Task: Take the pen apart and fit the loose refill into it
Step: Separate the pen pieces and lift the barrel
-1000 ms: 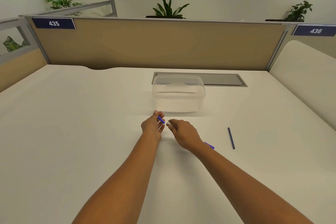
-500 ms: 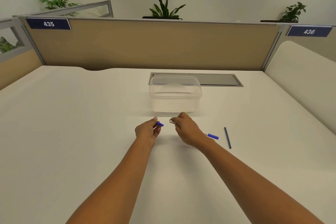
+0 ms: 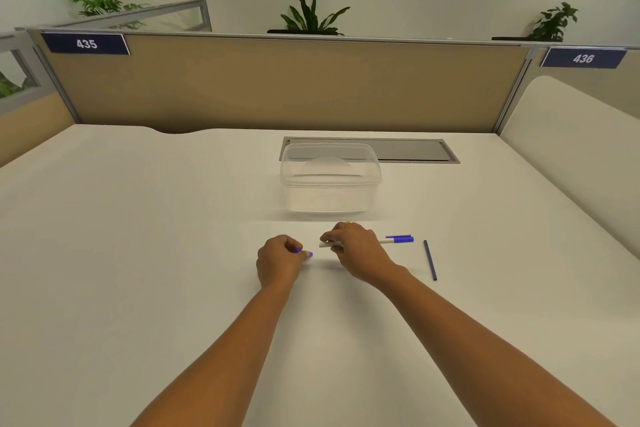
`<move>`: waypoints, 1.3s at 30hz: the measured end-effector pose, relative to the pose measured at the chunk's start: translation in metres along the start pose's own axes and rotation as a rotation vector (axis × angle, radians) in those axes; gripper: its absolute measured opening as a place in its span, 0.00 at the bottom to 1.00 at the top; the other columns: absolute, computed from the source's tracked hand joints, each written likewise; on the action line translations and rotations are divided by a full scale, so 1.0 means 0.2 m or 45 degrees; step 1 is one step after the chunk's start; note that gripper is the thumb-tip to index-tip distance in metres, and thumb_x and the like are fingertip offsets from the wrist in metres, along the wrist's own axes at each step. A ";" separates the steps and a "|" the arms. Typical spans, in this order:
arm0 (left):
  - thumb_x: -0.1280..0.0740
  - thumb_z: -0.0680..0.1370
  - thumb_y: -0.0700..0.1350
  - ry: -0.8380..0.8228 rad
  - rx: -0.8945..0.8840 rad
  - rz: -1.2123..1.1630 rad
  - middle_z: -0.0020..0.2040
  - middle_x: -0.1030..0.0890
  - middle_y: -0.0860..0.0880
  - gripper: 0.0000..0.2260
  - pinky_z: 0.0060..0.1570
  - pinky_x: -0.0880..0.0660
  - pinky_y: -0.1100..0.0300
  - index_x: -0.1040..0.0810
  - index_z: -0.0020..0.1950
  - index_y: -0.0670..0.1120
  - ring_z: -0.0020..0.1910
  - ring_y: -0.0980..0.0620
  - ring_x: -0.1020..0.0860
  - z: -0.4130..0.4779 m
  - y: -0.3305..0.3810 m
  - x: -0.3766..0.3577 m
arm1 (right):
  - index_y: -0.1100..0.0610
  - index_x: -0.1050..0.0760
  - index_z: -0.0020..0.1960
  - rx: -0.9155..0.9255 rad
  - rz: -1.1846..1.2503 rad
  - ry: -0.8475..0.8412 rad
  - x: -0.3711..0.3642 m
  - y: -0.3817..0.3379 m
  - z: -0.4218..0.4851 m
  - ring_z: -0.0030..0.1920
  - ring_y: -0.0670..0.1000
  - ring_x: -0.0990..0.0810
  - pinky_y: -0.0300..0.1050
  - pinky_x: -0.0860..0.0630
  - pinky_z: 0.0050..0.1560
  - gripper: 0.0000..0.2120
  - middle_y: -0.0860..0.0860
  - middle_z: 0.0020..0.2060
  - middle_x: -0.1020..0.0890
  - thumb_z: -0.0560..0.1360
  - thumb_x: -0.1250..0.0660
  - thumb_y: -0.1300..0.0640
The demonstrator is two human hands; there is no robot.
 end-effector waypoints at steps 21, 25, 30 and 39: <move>0.32 0.74 0.48 -0.512 -0.225 -0.169 0.57 0.20 0.44 0.16 0.57 0.26 0.54 0.23 0.60 0.44 0.49 0.49 0.23 0.04 0.34 -0.17 | 0.57 0.20 0.54 0.479 -0.243 -0.036 0.02 -0.14 -0.07 0.60 0.55 0.25 0.44 0.30 0.57 0.11 0.55 0.57 0.20 0.76 0.39 0.63; 0.31 0.74 0.47 -0.510 -0.154 -0.112 0.61 0.22 0.42 0.18 0.59 0.27 0.53 0.25 0.62 0.43 0.54 0.46 0.24 0.06 0.34 -0.19 | 0.58 0.21 0.56 0.490 -0.258 -0.114 0.00 -0.15 -0.09 0.61 0.55 0.25 0.44 0.30 0.58 0.12 0.57 0.58 0.22 0.76 0.39 0.64; 0.31 0.73 0.37 -0.371 -0.146 -0.196 0.54 0.19 0.41 0.14 0.49 0.23 0.59 0.22 0.58 0.41 0.46 0.46 0.21 0.08 0.31 -0.17 | 0.59 0.23 0.58 0.528 -0.271 -0.147 -0.04 -0.15 -0.09 0.67 0.53 0.30 0.45 0.31 0.64 0.12 0.56 0.63 0.23 0.76 0.39 0.64; 0.30 0.72 0.36 -0.255 -0.327 -0.432 0.42 0.20 0.45 0.08 0.41 0.22 0.64 0.22 0.49 0.42 0.42 0.47 0.20 0.03 0.33 -0.10 | 0.61 0.22 0.54 -0.291 0.911 0.411 0.05 0.13 -0.10 0.49 0.52 0.19 0.42 0.23 0.52 0.14 0.54 0.50 0.18 0.69 0.27 0.61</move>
Point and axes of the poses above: each hand's wrist, its own z-axis towards the middle knuckle, its own x-axis out of the back of the hand, y = z × x, the point moved 8 cm from there along z, towards the middle knuckle
